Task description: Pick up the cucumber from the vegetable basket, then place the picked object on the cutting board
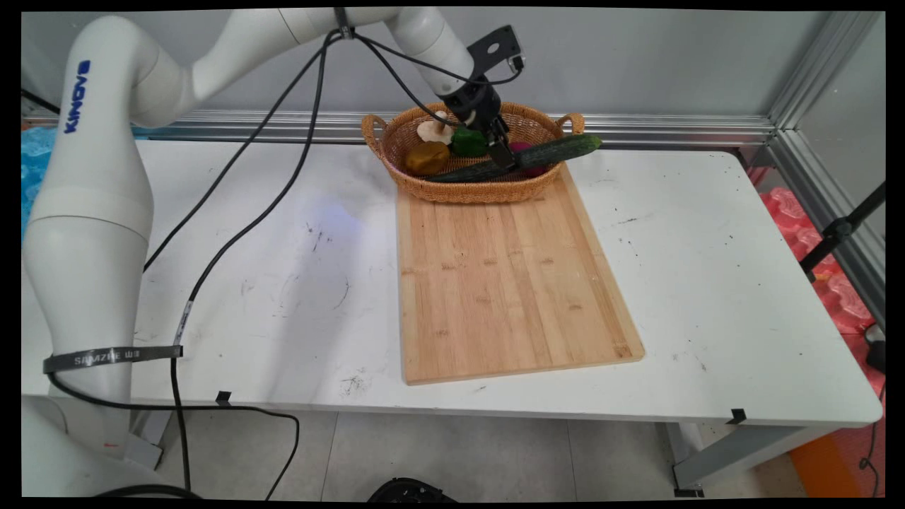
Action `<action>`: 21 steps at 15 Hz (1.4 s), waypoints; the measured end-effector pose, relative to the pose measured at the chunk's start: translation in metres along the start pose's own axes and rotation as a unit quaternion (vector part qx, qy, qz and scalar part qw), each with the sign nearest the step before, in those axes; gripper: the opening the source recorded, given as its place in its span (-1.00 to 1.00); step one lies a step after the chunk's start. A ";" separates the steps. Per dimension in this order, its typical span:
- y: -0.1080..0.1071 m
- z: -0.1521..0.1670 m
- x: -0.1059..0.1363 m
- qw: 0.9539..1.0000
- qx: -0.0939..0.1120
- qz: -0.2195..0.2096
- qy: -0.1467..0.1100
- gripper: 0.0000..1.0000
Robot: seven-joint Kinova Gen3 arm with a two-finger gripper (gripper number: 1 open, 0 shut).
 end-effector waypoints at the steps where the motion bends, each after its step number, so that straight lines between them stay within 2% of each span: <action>1: -0.001 0.005 -0.002 1.000 -0.001 -0.003 0.001 1.00; 6: -0.004 0.022 -0.008 1.000 -0.006 -0.013 0.005 1.00; 7: -0.005 0.024 -0.009 1.000 -0.006 -0.014 0.005 -1.00; 15: -0.005 0.028 -0.011 1.000 -0.016 -0.015 0.007 -1.00; 21: 0.004 -0.005 0.009 1.000 -0.020 -0.003 0.017 -1.00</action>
